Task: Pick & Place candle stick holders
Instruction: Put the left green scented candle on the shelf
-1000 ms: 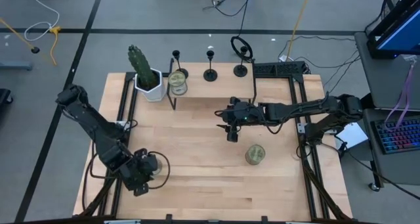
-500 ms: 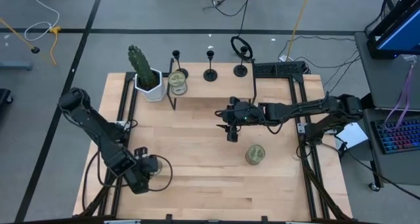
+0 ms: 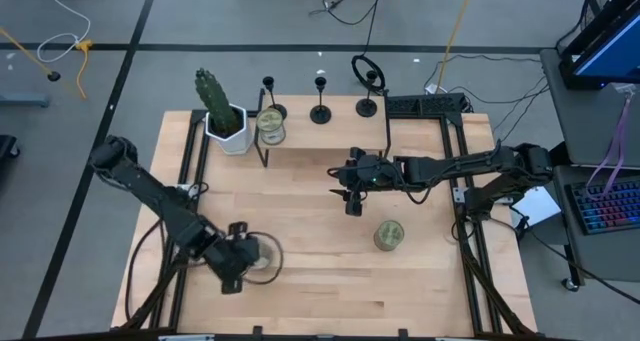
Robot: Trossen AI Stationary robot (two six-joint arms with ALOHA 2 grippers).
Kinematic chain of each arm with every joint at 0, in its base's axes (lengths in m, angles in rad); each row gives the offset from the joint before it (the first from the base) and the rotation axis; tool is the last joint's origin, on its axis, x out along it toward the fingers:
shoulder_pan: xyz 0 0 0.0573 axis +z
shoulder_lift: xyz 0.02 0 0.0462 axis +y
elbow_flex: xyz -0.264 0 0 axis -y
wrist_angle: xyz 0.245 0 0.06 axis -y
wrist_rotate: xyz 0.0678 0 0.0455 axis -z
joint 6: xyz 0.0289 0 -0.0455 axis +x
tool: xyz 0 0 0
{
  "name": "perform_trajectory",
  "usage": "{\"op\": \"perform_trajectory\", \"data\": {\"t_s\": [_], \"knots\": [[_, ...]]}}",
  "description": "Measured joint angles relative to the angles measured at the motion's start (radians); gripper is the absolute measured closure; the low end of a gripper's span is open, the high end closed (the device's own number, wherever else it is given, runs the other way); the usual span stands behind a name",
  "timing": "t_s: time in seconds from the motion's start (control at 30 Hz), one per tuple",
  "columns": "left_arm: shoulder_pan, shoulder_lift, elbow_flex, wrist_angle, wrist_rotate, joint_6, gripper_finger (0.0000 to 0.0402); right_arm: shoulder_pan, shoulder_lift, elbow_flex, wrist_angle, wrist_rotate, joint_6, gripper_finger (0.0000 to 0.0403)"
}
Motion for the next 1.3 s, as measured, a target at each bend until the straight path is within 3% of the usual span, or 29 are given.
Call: {"op": "perform_trajectory", "data": {"t_s": [0.17,0.3,0.53,0.6,0.77,0.97,1.13,1.3], "knots": [[0.146,0.004,0.123,0.023,-0.038,0.242,0.0397,0.0,-0.029,0.0,-0.122,-0.002,0.07,0.0204],[0.295,0.08,0.255,-0.017,0.024,0.457,0.0397,0.019,-0.089,-0.008,-0.344,-0.047,0.149,0.0204],[0.563,0.292,0.652,-0.356,0.093,0.903,0.0398,0.084,-0.215,-0.217,-0.257,-0.049,0.308,0.0204],[0.646,0.34,0.753,-0.373,0.122,0.975,0.0395,0.097,-0.258,-0.3,-0.182,-0.044,0.324,0.0204],[0.838,0.42,0.934,-0.406,0.2,1.059,0.0397,0.107,-0.37,-0.475,0.048,0.01,0.305,0.0204],[1.006,0.49,0.988,-0.468,0.225,1.103,0.0395,0.111,-0.448,-0.631,0.317,0.003,0.214,0.0204],[1.066,0.531,0.993,-0.421,0.259,1.119,0.0393,0.111,-0.463,-0.715,0.484,0.003,0.183,0.0204],[1.067,0.543,0.991,-0.396,0.256,1.131,0.039,0.111,-0.466,-0.729,0.504,0.003,0.145,0.0204]]}}
